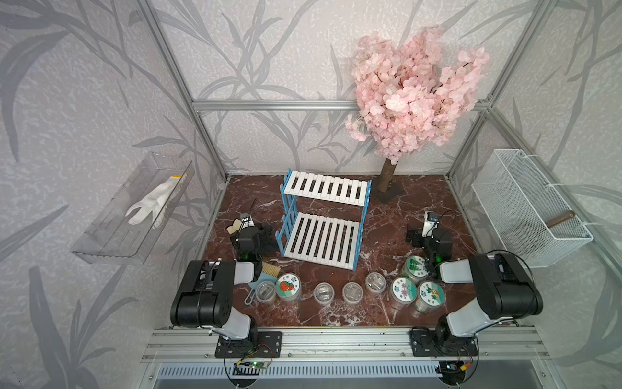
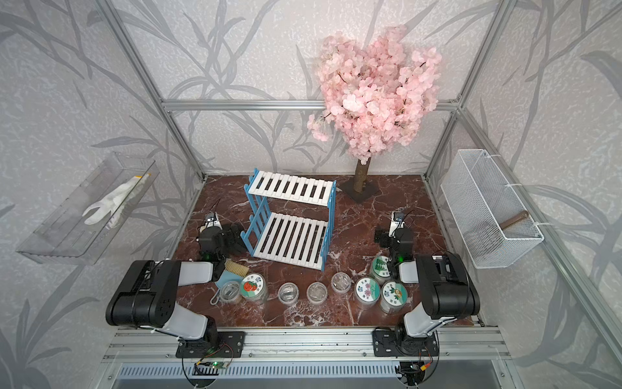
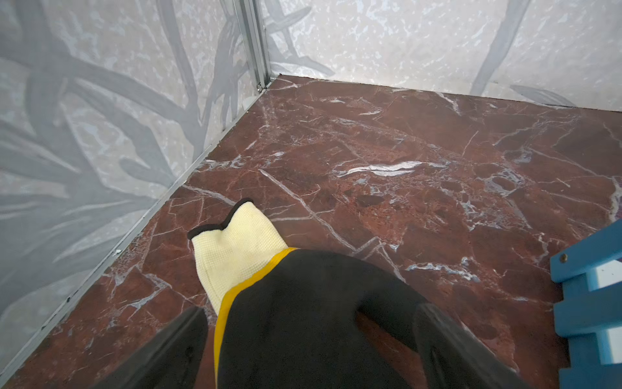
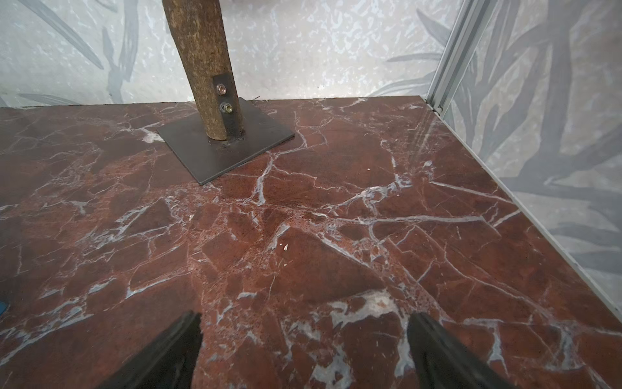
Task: Place the seed container on the shelf
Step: Adjust the shelf at the center of the board.
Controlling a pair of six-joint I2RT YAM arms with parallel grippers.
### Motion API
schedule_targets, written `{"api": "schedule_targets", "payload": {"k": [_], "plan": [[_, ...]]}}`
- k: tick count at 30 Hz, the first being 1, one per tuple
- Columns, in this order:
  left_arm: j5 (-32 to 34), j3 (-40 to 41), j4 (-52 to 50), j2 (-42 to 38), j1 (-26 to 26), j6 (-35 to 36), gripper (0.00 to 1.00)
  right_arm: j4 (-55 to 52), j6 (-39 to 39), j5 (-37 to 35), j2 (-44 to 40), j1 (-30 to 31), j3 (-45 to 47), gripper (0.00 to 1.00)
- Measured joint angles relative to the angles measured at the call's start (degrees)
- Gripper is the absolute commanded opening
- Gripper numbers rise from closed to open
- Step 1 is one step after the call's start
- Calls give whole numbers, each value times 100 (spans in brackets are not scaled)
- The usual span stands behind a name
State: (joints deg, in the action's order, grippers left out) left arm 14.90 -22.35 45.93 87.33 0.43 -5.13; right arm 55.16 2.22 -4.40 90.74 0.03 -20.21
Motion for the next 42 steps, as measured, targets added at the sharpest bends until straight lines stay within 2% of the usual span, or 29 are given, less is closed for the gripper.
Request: {"api": "schedule_targets", "payload": {"k": [15, 19, 24, 28, 31, 35, 39, 42], "plan": [[48, 15, 83, -11, 0, -22, 100, 251, -59, 254, -4, 0, 125, 99], [186, 232, 52, -466, 0, -66, 100, 262, -70, 293, -269, 7, 345, 99], [481, 87, -1027, -2074, 13, -422, 100, -1338, 33, 302, -1858, 48, 48, 99], [374, -372, -1746, -2708, 39, -1093, 100, -2983, 562, 719, -2728, 50, -850, 100], [-55, -643, -2256, -2820, 48, -1556, 100, -3956, 1198, 1578, -2997, 66, -1377, 95], [-1005, -970, -3005, -2743, 55, -1919, 100, -4940, 1880, 2675, -3058, 313, -1641, 95], [-2127, -1226, -3530, -2538, 55, -2103, 100, -5781, 2205, 3198, -3045, 1169, -1764, 95], [-2898, -1333, -3698, -2271, 42, -2210, 100, -6019, 2459, 3368, -2946, 1735, -1834, 95]]}}
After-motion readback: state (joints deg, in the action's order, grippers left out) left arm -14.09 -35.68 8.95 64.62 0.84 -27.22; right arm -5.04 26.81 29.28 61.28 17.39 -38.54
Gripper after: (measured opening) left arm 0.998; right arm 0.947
